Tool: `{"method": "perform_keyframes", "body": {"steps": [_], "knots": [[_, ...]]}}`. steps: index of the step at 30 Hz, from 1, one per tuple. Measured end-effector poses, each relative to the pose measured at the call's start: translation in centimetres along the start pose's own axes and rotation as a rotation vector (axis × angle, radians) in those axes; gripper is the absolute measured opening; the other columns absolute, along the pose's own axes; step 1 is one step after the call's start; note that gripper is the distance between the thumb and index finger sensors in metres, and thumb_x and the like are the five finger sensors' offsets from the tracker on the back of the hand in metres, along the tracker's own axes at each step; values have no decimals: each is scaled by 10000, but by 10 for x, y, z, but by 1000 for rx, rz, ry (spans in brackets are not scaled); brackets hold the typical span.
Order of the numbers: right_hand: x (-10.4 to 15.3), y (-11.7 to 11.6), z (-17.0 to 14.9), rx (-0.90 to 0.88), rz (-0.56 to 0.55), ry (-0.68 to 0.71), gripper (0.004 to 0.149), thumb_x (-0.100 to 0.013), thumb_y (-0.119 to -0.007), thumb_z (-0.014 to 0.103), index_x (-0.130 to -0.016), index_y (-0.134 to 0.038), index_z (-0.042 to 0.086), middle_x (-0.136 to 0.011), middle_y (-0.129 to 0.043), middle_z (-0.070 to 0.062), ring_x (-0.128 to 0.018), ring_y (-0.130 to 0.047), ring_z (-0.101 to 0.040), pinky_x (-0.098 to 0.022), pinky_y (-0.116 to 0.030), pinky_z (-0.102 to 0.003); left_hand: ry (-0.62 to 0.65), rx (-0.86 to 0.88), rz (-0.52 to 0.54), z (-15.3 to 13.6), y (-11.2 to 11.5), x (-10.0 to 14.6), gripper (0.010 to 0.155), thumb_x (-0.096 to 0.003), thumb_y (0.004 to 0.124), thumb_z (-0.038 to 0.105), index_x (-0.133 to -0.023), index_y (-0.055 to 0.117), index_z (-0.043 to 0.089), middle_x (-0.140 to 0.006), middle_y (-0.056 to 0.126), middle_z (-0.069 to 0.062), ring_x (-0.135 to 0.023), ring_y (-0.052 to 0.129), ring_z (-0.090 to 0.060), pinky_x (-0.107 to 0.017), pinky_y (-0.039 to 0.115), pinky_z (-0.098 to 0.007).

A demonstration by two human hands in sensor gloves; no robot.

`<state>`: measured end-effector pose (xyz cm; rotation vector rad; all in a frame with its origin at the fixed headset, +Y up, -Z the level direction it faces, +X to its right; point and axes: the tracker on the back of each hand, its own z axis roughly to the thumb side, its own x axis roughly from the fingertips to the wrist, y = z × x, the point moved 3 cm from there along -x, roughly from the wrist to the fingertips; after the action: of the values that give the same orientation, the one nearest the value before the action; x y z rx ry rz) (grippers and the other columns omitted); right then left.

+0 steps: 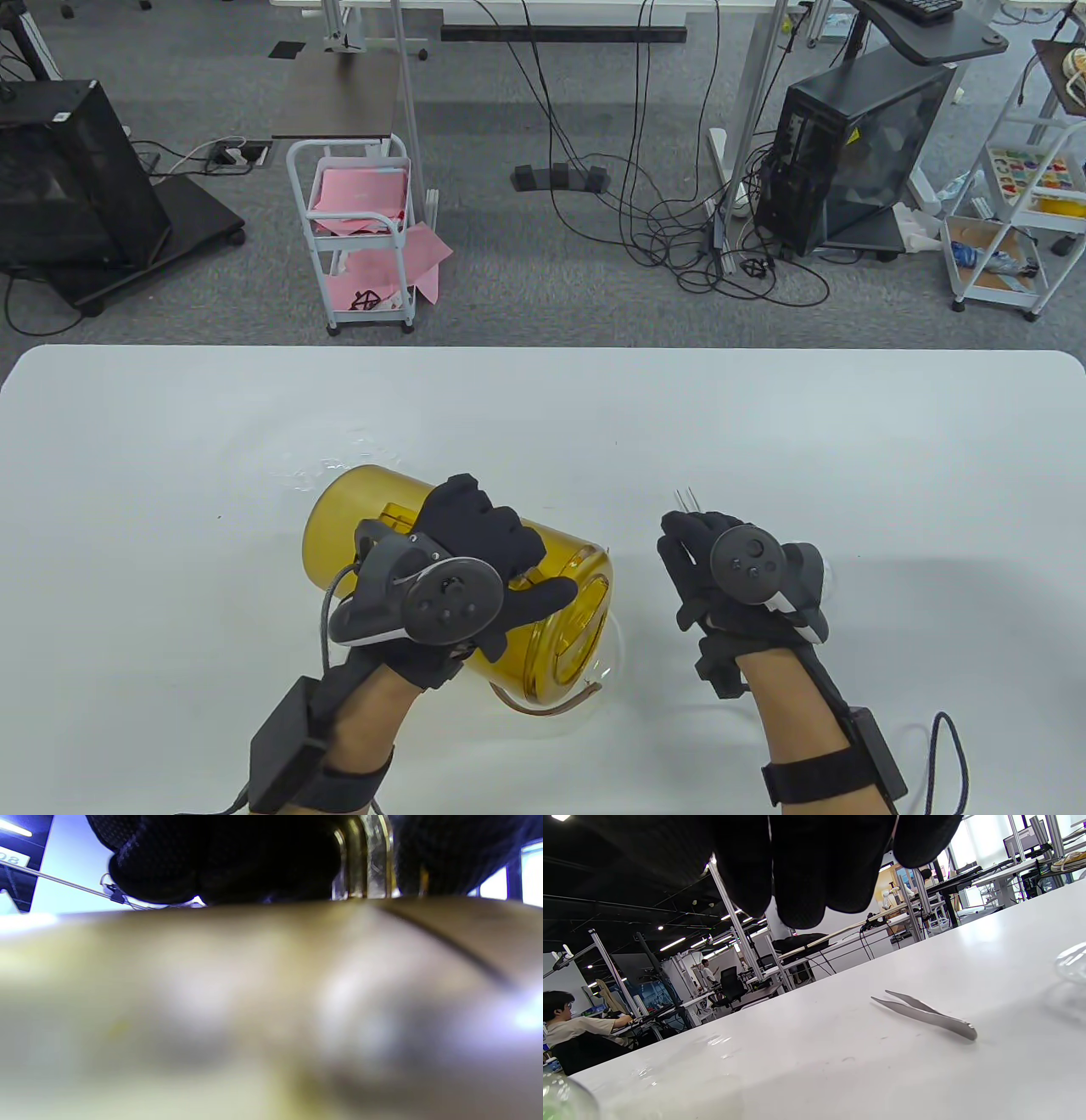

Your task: Make chrysanthemum tea

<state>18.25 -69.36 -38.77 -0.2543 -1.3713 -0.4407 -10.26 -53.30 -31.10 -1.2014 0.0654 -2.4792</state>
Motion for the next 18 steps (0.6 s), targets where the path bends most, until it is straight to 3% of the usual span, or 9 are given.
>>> {"method": "perform_keyframes", "body": {"steps": [5,10,15,18], "knots": [[1,5,-3,-10,-12,-4,512,-579,-678,523,-1013,-776,269,-1023,-785,-50,-1003,-761,-388,-711,-535,-665,-130,175,143,-56,-31,18,541,-489,808,720,-615,959,217,-485,1012,-55,-505,932,-347,-743,532,-676],[1,7,-5,-26,-19,-12,512,-579,-677,522,-1015,-771,270,-1024,-783,-50,-1005,-760,-389,-712,-533,-666,-288,401,381,-135,-54,59,527,-498,819,706,-617,954,211,-493,998,-63,-519,913,-350,-744,525,-690],[1,5,-3,-21,-15,-6,517,-580,-676,523,-1020,-764,268,-1024,-783,-49,-1006,-758,-388,-712,-533,-666,-547,509,679,-198,-42,99,519,-504,825,698,-617,950,207,-491,993,-67,-509,908,-352,-711,548,-695],[0,4,-4,-24,-13,-11,521,-579,-676,524,-1023,-761,266,-1024,-783,-48,-1005,-758,-389,-712,-533,-666,-712,608,781,-228,-15,115,517,-507,826,690,-637,931,200,-518,979,-73,-529,892,-360,-687,579,-686]]}}
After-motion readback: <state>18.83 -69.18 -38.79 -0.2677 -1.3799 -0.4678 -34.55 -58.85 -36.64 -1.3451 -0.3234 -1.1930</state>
